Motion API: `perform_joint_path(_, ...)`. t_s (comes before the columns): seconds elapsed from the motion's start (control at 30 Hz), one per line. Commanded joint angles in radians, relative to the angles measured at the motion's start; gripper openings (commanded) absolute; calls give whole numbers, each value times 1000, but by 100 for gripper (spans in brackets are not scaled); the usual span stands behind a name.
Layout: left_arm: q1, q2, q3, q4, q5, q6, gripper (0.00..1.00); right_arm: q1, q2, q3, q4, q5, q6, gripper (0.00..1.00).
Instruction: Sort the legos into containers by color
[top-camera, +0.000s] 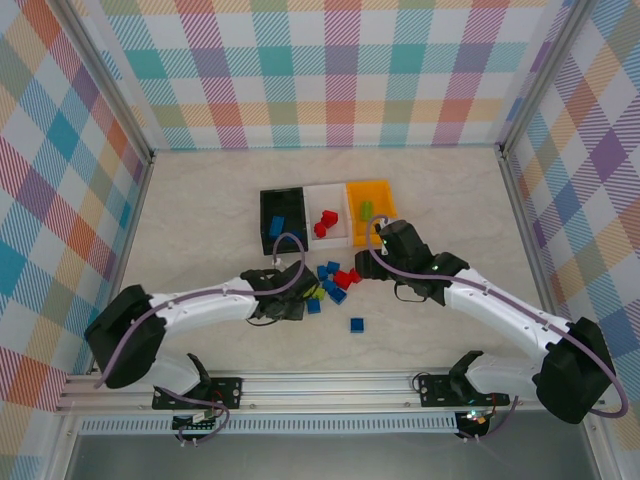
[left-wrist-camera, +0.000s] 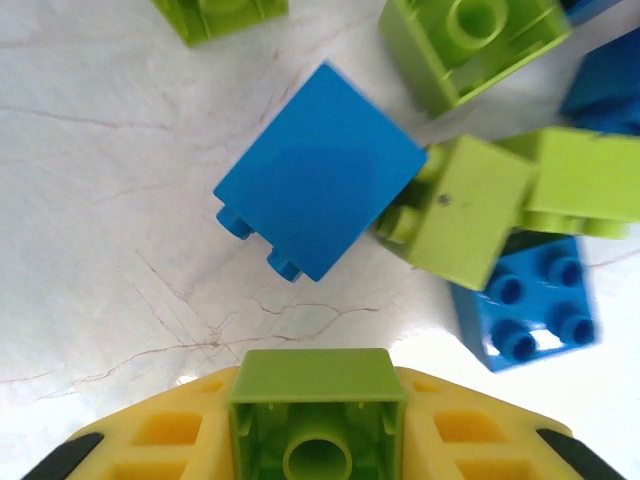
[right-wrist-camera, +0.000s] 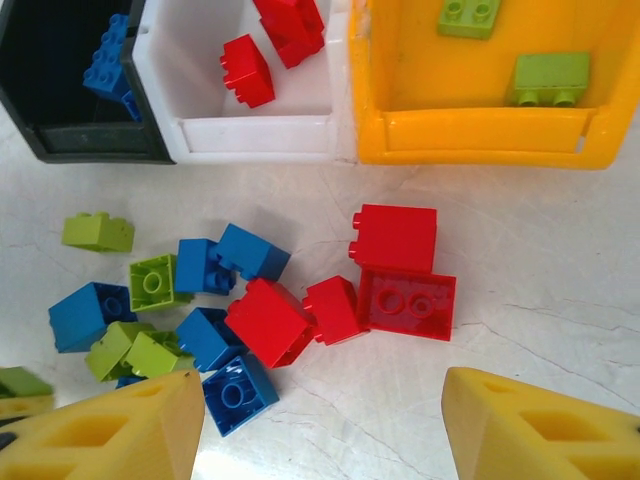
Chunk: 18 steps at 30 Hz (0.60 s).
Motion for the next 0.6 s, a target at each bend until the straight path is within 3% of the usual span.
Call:
perform_joint_path(0.0,16,-40,97,-37,-23,23,31,-4,-28,-16,-22,98,40,64)
perform_joint_path(0.2,53,155,412,1,2,116,27,-21,-129,-96,-34,197,99,65)
perform_joint_path(0.57,128,716,1080,78,73,165,26,-28,-231,-151,-110,195,114,66)
